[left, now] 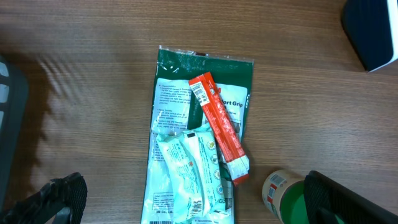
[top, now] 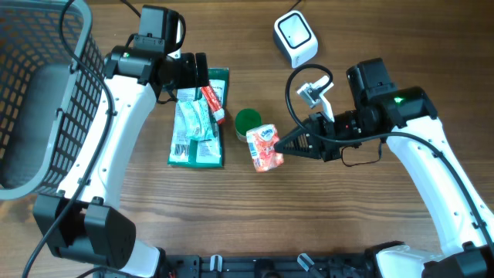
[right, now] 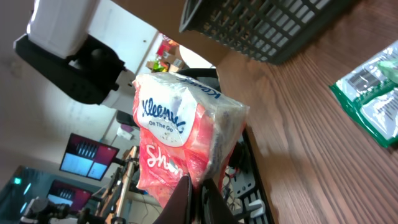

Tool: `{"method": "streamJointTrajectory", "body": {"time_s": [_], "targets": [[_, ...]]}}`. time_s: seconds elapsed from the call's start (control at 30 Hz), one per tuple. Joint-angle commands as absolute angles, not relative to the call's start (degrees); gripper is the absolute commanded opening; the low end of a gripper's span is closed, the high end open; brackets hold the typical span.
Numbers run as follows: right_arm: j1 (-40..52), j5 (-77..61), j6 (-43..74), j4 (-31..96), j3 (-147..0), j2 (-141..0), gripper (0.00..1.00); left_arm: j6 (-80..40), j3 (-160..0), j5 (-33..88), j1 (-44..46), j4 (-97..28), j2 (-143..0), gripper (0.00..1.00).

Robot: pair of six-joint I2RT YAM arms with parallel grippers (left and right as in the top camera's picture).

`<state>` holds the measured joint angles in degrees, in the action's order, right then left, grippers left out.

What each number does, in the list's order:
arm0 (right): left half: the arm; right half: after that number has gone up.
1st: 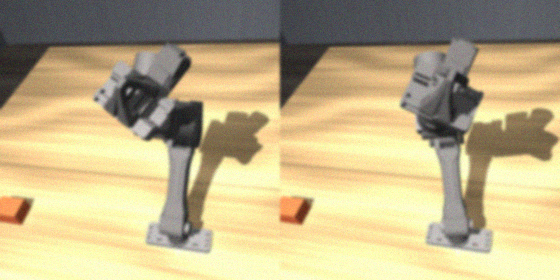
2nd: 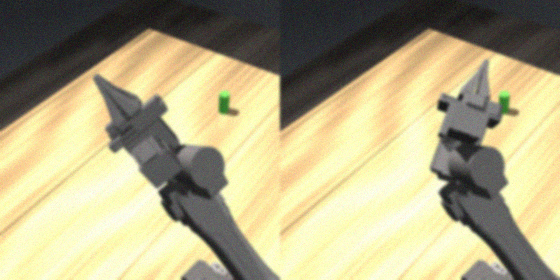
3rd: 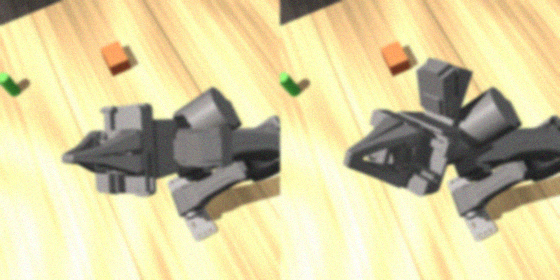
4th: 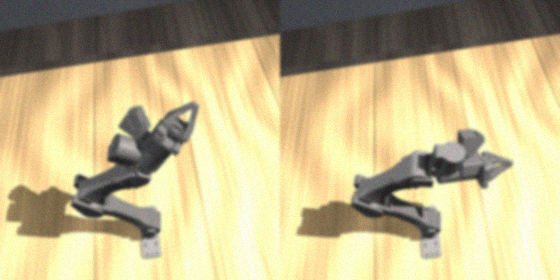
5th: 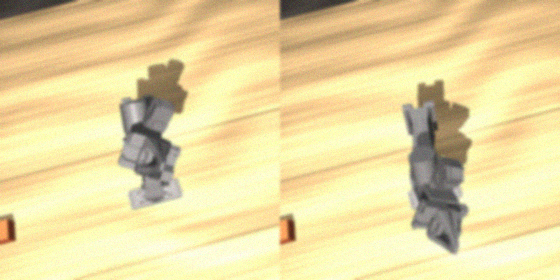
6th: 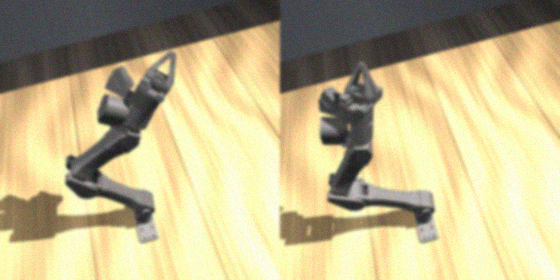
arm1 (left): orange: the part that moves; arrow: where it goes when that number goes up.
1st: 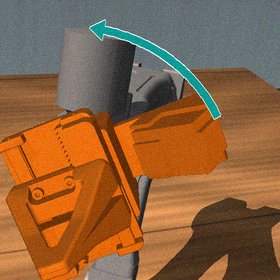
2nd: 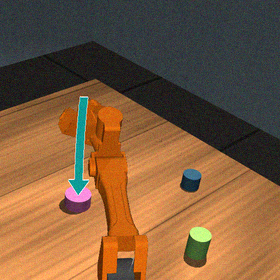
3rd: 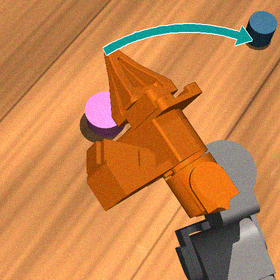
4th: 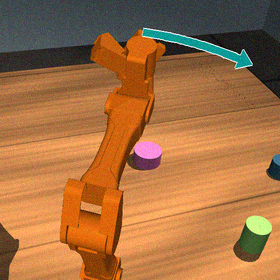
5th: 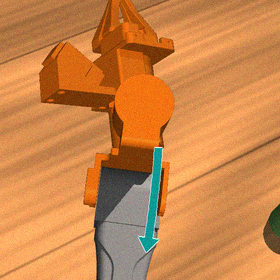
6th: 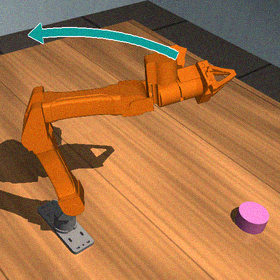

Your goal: Scan the item barcode

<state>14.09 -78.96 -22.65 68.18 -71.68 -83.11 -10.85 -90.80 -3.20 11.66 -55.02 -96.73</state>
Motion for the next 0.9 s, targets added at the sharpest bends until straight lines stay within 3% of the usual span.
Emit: {"method": "streamJointTrajectory", "body": {"time_s": [0.0,0.37,0.87], "targets": [[13.85,-76.66,-21.91,68.16,-71.55,-81.95,0.04,-11.40,-90.98,-3.92,11.44,-54.89,-97.30,1.00],[13.85,-64.71,-12.88,65.30,-71.55,-81.95,0.04,-11.40,-90.98,-3.92,11.44,-54.89,-97.30,1.00],[16.91,-28.16,12.34,63.55,-71.55,-81.97,0.04,-11.40,-90.98,-3.92,11.44,-54.89,-97.30,1.00]]}}
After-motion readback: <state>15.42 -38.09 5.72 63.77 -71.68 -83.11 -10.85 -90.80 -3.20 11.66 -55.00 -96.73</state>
